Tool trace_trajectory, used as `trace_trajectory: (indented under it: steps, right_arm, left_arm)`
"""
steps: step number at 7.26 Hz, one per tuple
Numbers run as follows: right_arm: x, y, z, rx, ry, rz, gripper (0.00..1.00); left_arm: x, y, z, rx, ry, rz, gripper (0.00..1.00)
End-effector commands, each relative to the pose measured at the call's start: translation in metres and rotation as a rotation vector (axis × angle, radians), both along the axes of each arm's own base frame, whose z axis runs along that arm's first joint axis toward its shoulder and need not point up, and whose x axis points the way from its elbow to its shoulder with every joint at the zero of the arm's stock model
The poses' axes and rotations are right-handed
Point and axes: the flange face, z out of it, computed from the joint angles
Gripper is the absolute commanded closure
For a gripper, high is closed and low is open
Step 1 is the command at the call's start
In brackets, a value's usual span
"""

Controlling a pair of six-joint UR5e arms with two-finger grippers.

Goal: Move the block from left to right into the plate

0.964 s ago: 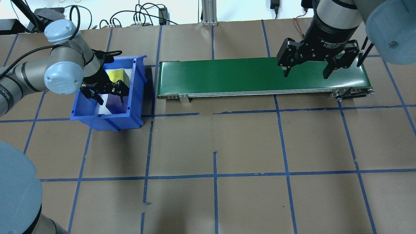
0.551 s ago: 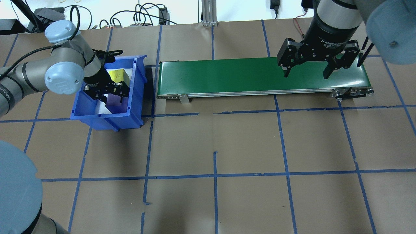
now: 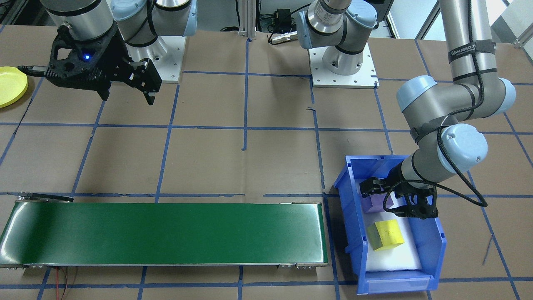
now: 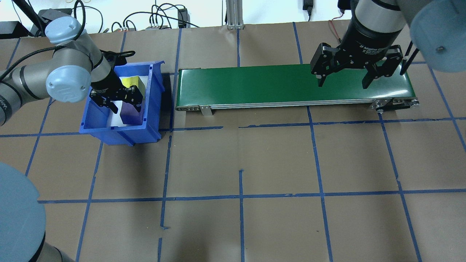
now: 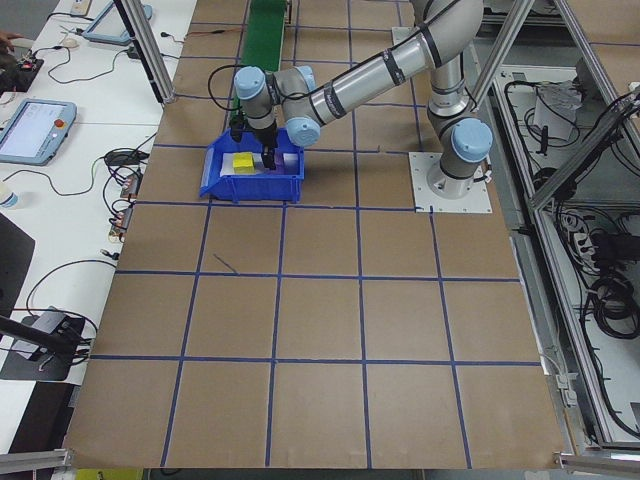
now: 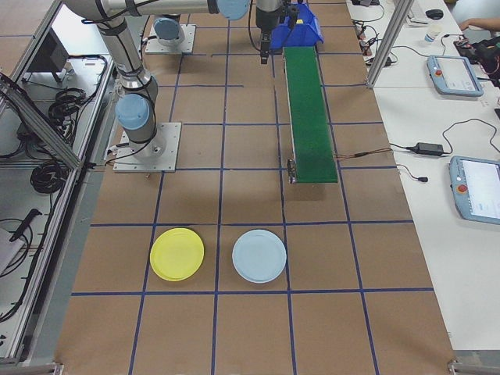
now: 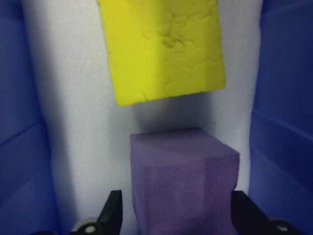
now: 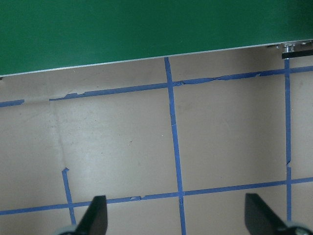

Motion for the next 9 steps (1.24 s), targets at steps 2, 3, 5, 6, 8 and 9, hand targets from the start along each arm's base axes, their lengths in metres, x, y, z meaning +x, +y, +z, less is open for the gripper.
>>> trace_trajectory:
  steps: [2, 3, 5, 6, 8, 9]
  right_arm:
    - [0.0, 0.0, 0.0, 0.0, 0.0, 0.0, 0.0]
    - [0.0, 0.0, 0.0, 0.0, 0.0, 0.0, 0.0]
    - [0.0, 0.0, 0.0, 0.0, 0.0, 0.001, 0.0]
    - [0.0, 0.0, 0.0, 0.0, 0.0, 0.002, 0.0]
    - [0.0, 0.0, 0.0, 0.0, 0.0, 0.002, 0.0]
    - [0.0, 0.0, 0.0, 0.0, 0.0, 0.002, 0.0]
  left_arm:
    - [-0.002, 0.006, 0.004, 0.002, 0.007, 0.013, 0.0]
    - [-0.002, 0.008, -0.005, 0.019, 0.009, 0.01, 0.0]
    - [-0.002, 0.006, -0.021, 0.042, 0.019, 0.009, 0.0]
    - [-0.001, 0.005, -0.026, 0.044, 0.017, 0.004, 0.27]
    - [0.0, 0.002, -0.016, 0.022, 0.01, 0.001, 0.67]
    - [0.0, -0.001, 0.017, -0.041, -0.009, 0.003, 0.69]
